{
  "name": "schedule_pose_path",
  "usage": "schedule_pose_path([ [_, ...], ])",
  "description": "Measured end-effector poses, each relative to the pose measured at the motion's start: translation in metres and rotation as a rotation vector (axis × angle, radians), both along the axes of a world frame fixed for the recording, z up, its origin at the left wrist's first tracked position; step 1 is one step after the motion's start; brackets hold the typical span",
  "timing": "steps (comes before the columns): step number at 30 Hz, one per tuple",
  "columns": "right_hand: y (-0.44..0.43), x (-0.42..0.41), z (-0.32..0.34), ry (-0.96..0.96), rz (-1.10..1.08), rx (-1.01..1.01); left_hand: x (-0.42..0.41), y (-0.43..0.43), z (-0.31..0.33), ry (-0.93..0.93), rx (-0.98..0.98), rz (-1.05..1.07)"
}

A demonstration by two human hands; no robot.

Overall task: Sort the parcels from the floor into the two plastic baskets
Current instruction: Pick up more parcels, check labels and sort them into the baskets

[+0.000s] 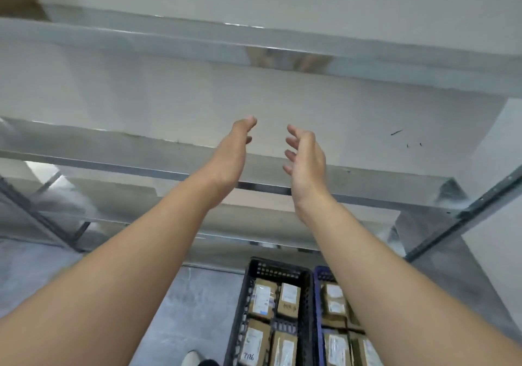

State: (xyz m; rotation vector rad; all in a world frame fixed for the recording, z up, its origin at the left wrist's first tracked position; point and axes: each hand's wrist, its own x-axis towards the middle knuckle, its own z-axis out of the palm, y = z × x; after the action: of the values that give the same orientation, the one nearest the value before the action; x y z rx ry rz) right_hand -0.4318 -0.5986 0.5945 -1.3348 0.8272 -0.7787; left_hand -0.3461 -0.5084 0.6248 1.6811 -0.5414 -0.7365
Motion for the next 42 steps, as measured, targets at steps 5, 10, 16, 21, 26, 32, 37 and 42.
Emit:
schedule_pose_path([
  [5,0.009,-0.036,0.075,-0.052,0.092,-0.099,-0.044,0.022,0.066,-0.098,-0.099,0.082],
  [10,0.015,-0.055,0.134,-0.102,0.168,-0.173,-0.071,0.038,0.123,-0.184,-0.172,0.149],
  [16,0.037,-0.065,0.181,-0.204,0.269,-0.250,-0.088,0.063,0.165,-0.258,-0.252,0.235],
  [21,0.065,-0.062,0.190,-0.256,0.354,-0.264,-0.099,0.099,0.168,-0.311,-0.262,0.318],
  [26,0.110,-0.049,0.180,-0.228,0.503,-0.235,-0.106,0.152,0.159,-0.321,-0.195,0.455],
  [32,0.185,-0.032,0.155,-0.222,0.686,-0.179,-0.104,0.215,0.142,-0.314,-0.159,0.598],
  [37,0.231,-0.004,0.137,-0.203,0.749,-0.191,-0.087,0.264,0.127,-0.287,-0.158,0.683],
  [42,0.287,0.033,0.116,-0.162,0.773,-0.155,-0.059,0.324,0.107,-0.214,-0.178,0.727],
])
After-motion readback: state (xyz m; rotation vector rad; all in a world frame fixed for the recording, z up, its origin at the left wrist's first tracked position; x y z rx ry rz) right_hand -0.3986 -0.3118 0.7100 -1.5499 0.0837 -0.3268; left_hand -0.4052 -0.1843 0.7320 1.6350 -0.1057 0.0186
